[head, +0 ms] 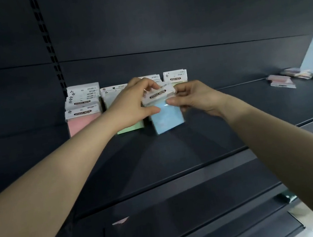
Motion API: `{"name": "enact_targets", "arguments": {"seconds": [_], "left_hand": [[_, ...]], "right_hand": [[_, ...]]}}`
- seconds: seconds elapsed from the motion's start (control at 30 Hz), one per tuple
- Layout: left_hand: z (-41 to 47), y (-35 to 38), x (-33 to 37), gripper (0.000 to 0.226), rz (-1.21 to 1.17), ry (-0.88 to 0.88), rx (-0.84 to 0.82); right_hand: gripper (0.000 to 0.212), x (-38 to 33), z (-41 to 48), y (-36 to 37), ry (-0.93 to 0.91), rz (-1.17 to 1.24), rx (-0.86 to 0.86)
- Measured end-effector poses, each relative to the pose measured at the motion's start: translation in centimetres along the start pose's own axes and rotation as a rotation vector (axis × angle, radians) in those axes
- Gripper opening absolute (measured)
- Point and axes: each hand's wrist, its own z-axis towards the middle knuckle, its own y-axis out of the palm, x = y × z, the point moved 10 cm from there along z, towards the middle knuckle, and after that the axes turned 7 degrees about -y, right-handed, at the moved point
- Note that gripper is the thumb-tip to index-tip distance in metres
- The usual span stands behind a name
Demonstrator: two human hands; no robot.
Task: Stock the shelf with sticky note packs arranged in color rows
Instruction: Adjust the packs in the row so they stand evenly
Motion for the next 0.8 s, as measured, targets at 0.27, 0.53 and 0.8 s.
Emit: {"name": "enact_targets", "arguments": {"seconds": [0.27,0.53,0.8], "left_hand": [[-1.6,0.1,-6.0,0.083,0.56,-0.117,-0.077],[-1.8,1.1,-6.9,0.093,0.745,-0.117,-0.076],[-1.4,1.3,-7.2,0.092,0.777,-0.115,-0.074]], "right_hand": [[0.03,3.2,-0.6,-3.0,0.083,-0.084,0.112],[0.031,3.6,3.2,-2.3,0.047,-0.424,0.263],[0.044,2.9,4.6,-1.1,-0.135,-0.642,0.306]]}}
